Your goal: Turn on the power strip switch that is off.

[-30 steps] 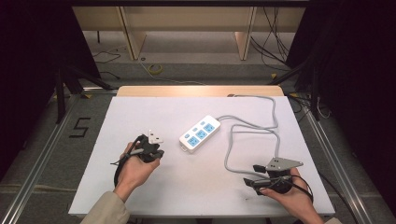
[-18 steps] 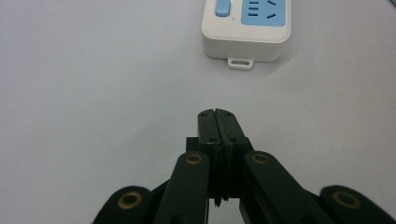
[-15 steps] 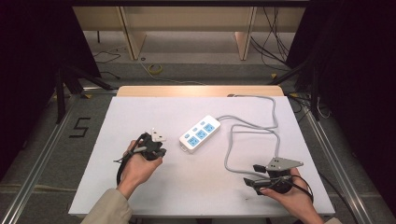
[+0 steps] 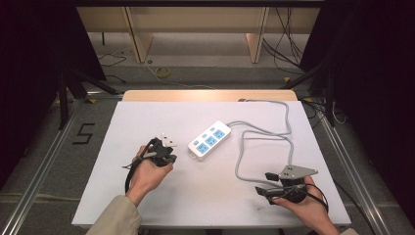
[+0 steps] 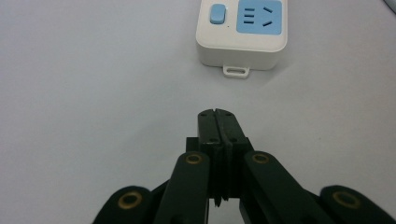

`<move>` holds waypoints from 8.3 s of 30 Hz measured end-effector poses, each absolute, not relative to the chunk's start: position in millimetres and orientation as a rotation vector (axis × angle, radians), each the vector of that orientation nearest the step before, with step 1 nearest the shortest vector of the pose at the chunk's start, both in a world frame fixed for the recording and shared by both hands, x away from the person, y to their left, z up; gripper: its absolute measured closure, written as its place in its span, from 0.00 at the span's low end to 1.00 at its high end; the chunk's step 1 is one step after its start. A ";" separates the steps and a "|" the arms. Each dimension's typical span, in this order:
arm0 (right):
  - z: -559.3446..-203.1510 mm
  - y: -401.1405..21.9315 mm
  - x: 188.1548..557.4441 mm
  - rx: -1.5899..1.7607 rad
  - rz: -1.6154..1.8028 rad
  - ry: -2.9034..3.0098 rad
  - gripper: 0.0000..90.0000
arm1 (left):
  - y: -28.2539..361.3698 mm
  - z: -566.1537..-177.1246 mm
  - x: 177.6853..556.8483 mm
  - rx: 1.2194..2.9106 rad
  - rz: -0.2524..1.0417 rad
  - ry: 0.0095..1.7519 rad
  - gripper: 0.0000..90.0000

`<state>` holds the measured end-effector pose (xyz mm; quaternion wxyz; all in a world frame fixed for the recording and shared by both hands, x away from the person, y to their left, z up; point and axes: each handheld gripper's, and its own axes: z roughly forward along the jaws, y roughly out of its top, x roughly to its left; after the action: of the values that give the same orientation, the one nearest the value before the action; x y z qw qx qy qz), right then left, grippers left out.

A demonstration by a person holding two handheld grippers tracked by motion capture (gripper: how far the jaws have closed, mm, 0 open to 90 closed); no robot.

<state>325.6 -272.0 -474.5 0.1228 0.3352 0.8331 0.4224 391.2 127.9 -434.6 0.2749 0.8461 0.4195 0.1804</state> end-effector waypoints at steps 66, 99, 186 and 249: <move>-474.0 -271.3 325.8 0.972 1.239 2.435 0.38 | 96.6 -430.3 416.9 2.321 0.465 1.087 1.00; -473.9 -271.0 325.7 0.971 1.239 2.438 0.38 | 82.7 -432.2 433.8 2.337 0.467 1.091 1.00; -473.5 -272.2 326.2 0.967 1.241 2.434 0.38 | 58.6 -427.6 475.8 2.420 0.476 1.090 1.00; -472.8 -272.7 325.3 0.960 1.250 2.433 0.38 | 45.6 -440.9 487.3 2.464 0.470 1.090 1.00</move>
<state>325.3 -272.7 -472.8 0.1209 0.3288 0.8332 0.4279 487.3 45.6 -440.9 0.2018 0.8823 0.3905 0.1682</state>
